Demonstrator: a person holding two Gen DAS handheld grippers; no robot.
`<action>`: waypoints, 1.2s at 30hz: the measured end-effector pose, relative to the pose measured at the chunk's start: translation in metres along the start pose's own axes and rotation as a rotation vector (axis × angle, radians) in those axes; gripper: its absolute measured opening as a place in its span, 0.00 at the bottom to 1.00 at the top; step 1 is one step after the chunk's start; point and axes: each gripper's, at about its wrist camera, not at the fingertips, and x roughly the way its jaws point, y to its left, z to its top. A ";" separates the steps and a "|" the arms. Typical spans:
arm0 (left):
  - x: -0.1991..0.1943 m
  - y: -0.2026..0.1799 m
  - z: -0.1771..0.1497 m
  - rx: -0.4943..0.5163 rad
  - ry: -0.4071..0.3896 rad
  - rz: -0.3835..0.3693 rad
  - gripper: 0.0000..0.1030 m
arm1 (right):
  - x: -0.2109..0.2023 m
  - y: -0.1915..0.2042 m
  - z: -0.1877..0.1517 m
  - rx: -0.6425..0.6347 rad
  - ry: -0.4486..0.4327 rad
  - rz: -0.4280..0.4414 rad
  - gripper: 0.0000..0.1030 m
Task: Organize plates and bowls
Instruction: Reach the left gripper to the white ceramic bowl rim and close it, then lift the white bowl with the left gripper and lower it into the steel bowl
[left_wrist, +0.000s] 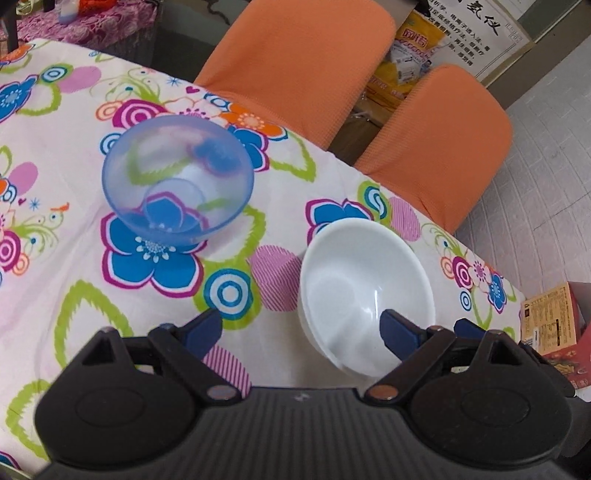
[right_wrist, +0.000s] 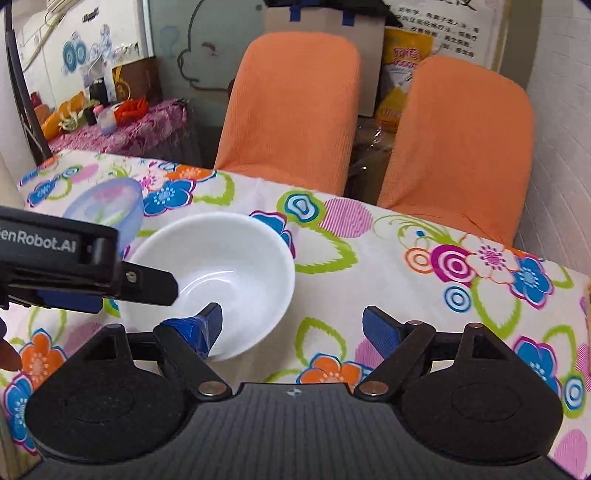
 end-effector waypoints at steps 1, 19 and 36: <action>0.005 0.000 0.000 -0.006 0.008 0.010 0.90 | 0.004 0.001 0.000 -0.011 0.003 0.004 0.68; 0.016 -0.008 0.001 0.067 0.030 0.018 0.35 | 0.027 0.006 0.003 -0.015 0.019 0.088 0.71; 0.021 -0.005 0.008 0.059 0.046 -0.032 0.17 | 0.022 0.019 0.002 -0.119 0.008 0.105 0.62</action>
